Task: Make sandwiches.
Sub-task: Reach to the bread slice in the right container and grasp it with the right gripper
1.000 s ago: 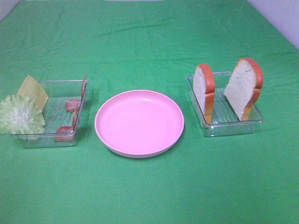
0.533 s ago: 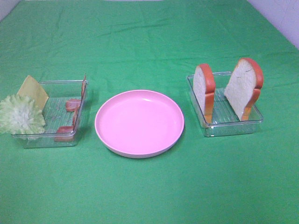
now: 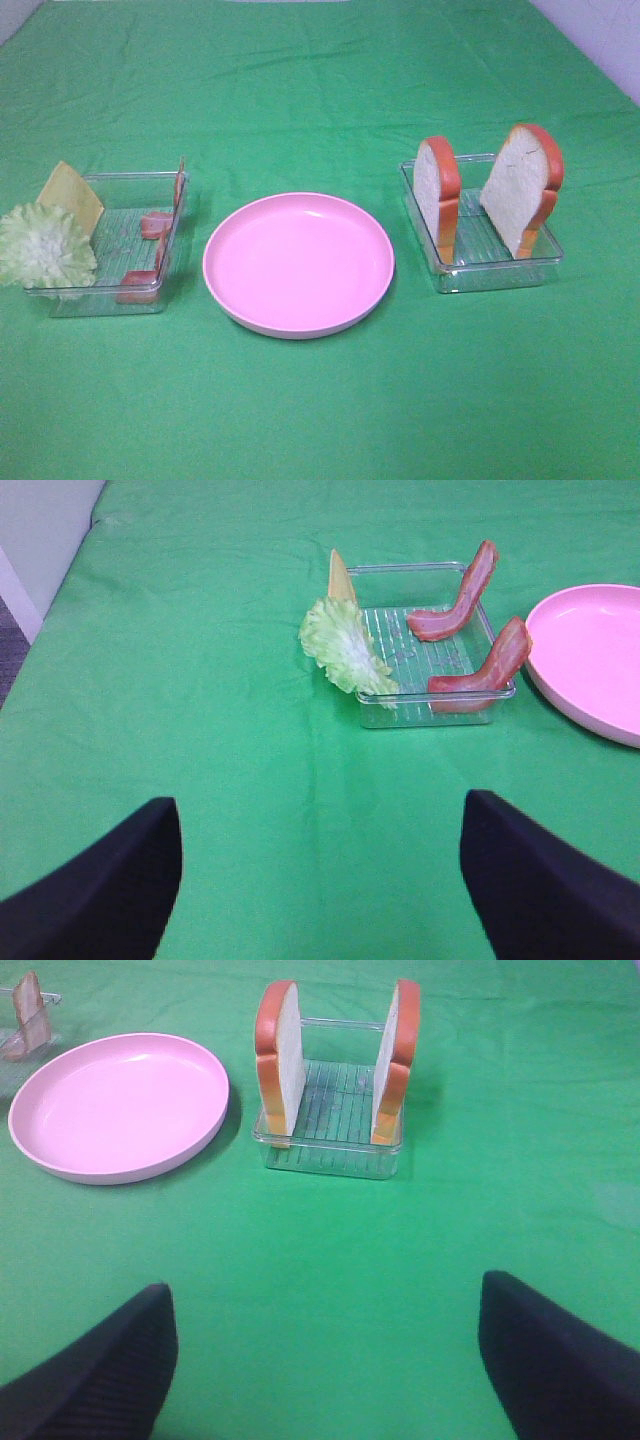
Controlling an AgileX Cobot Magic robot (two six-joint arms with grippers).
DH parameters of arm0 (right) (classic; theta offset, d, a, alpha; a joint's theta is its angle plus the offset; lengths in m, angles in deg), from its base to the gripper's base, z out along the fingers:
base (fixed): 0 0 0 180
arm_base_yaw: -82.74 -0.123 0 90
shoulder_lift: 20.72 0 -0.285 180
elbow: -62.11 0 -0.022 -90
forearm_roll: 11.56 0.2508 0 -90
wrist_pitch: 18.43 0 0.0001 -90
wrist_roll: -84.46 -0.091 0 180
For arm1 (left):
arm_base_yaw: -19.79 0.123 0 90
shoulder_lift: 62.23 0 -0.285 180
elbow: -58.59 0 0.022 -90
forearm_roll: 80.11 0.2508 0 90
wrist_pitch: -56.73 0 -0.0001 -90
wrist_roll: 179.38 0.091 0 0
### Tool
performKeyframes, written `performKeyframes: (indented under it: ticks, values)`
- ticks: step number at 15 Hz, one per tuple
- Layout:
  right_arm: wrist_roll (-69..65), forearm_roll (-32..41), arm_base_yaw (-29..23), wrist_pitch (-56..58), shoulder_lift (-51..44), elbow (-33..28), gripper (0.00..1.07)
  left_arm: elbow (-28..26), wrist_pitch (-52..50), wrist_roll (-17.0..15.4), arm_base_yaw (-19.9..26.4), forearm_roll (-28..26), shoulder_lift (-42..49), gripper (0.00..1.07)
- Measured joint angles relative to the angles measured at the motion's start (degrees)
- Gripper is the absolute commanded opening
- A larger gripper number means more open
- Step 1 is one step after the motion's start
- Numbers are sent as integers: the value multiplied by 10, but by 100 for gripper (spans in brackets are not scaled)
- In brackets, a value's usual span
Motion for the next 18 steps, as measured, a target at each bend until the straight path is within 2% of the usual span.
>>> performKeyframes:
  ticks: [13,15,18]
  values:
    - [-1,0,0,-1,0,0,76,0,0,0,0,0,0,74]
    - [-17,-1,0,-32,26,10,76,0,0,0,0,0,0,74]
    - [-29,-1,0,-94,120,46,76,0,0,0,0,0,0,74]
